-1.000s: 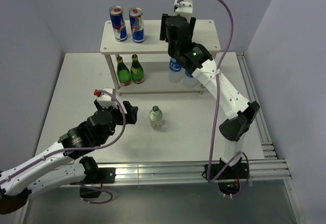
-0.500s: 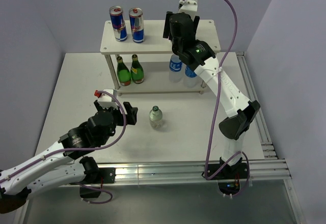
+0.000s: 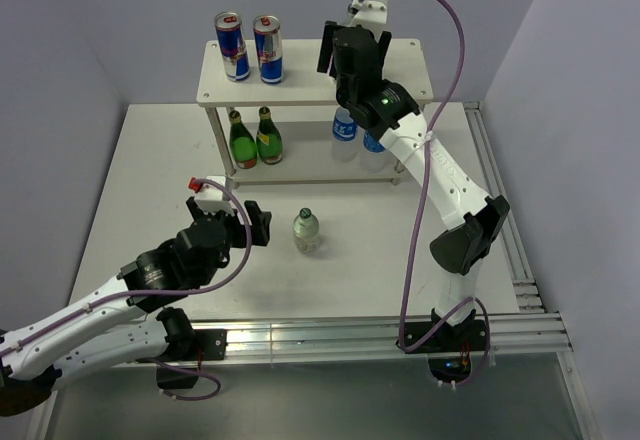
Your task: Place and organize the beverage onto the shelf
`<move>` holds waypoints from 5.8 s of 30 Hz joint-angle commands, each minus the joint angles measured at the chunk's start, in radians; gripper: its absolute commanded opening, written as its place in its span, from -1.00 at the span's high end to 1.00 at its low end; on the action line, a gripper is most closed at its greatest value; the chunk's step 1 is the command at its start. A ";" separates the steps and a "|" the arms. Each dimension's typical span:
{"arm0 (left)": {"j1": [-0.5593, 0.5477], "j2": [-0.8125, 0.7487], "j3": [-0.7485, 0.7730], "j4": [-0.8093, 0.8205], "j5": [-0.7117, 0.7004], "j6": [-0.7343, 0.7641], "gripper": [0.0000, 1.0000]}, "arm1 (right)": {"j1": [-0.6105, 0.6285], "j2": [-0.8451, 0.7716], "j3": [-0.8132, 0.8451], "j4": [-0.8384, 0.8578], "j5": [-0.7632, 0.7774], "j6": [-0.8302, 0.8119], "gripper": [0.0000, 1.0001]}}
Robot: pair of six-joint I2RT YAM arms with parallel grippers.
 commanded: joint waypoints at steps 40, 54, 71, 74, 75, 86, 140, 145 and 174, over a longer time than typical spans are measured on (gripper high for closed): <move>-0.036 0.087 -0.173 0.296 0.128 0.009 -0.99 | 0.148 -0.815 -0.963 0.190 0.030 0.201 -1.00; -0.131 0.410 -0.345 0.871 0.102 0.121 -0.99 | 0.231 -1.132 -1.236 0.055 0.073 0.300 -1.00; -0.031 0.960 -0.199 1.289 0.022 0.204 -0.99 | 0.231 -1.190 -1.353 0.108 0.012 0.292 -1.00; -0.027 1.020 -0.164 1.309 -0.008 0.211 -0.57 | 0.232 -1.199 -1.367 0.121 0.020 0.283 -1.00; -0.027 1.034 -0.159 1.322 -0.011 0.211 -0.08 | 0.232 -1.202 -1.378 0.125 0.020 0.278 -1.00; -0.056 0.850 0.118 0.758 -0.065 0.191 0.99 | 0.231 -1.207 -1.390 0.108 0.078 0.284 -1.00; 0.165 1.388 1.734 0.293 0.278 0.504 0.99 | 0.226 -1.351 -1.497 0.111 0.213 0.326 -0.99; 0.183 1.417 1.738 0.337 0.277 0.495 0.99 | 0.226 -1.354 -1.502 0.118 0.208 0.323 -0.99; 0.219 1.494 1.703 0.403 0.329 0.515 -0.56 | 0.223 -1.376 -1.517 0.127 0.194 0.326 -0.99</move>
